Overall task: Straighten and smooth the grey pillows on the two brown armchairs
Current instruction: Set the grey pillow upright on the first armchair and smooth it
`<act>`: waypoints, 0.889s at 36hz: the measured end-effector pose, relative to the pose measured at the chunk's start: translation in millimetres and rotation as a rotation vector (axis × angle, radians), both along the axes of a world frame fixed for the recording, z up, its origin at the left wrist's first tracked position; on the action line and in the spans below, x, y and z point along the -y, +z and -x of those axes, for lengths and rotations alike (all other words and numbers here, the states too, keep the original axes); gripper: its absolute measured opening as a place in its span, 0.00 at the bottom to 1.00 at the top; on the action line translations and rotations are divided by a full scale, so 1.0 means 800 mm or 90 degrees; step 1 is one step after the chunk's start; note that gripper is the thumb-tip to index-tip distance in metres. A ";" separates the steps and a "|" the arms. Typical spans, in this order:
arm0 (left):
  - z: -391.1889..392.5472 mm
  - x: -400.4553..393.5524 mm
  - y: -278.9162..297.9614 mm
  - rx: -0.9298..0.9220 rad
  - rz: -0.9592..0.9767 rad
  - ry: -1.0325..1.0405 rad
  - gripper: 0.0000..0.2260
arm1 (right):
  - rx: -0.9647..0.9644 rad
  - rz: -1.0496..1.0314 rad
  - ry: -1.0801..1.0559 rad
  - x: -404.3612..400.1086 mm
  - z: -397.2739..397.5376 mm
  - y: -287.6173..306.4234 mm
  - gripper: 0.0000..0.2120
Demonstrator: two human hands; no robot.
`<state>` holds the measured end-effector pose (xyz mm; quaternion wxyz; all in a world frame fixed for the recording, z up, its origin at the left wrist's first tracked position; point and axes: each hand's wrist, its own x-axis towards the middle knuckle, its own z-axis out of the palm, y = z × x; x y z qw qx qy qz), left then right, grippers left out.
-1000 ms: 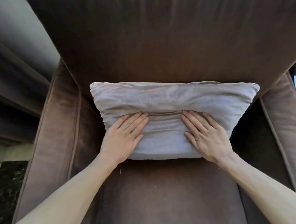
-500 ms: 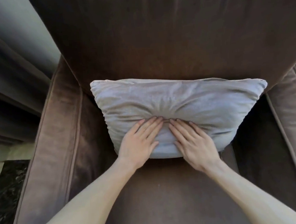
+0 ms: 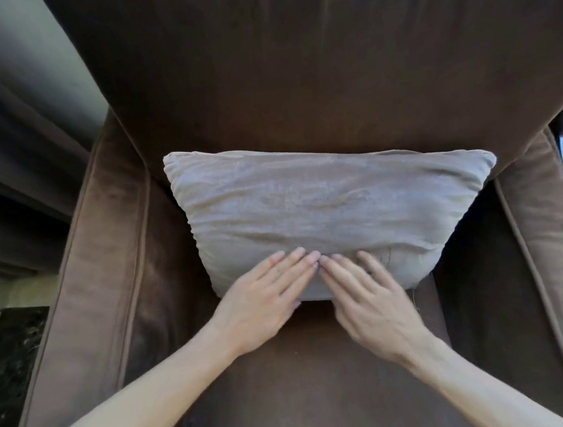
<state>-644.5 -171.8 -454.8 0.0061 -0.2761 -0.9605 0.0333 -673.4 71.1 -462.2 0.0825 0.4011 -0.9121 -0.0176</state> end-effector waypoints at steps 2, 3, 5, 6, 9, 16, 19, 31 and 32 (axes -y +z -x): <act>0.004 -0.016 -0.011 0.032 0.025 0.030 0.31 | 0.033 -0.008 0.004 0.022 0.000 -0.018 0.27; 0.007 -0.017 -0.018 0.042 0.053 0.050 0.31 | 0.047 -0.029 0.002 0.027 0.004 -0.029 0.28; 0.014 -0.007 -0.029 0.052 0.118 0.066 0.31 | 0.065 -0.082 0.007 0.019 0.018 -0.048 0.31; 0.019 0.003 -0.034 0.049 0.147 0.060 0.31 | 0.074 -0.098 0.005 0.009 0.027 -0.056 0.31; 0.033 0.039 -0.036 0.070 0.220 0.055 0.30 | 0.099 -0.095 -0.016 -0.028 0.056 -0.067 0.30; 0.015 0.092 -0.019 0.124 0.226 0.070 0.30 | 0.123 -0.171 -0.040 -0.108 0.060 -0.048 0.30; 0.002 0.087 -0.006 0.095 0.085 0.026 0.24 | 0.102 -0.132 -0.032 -0.102 0.034 -0.018 0.26; 0.051 -0.024 -0.022 0.734 -0.164 0.209 0.21 | 0.992 0.154 -0.381 0.064 0.030 0.027 0.41; 0.063 -0.025 -0.030 0.736 -0.206 0.263 0.21 | 1.023 0.201 -0.402 0.073 0.039 0.025 0.42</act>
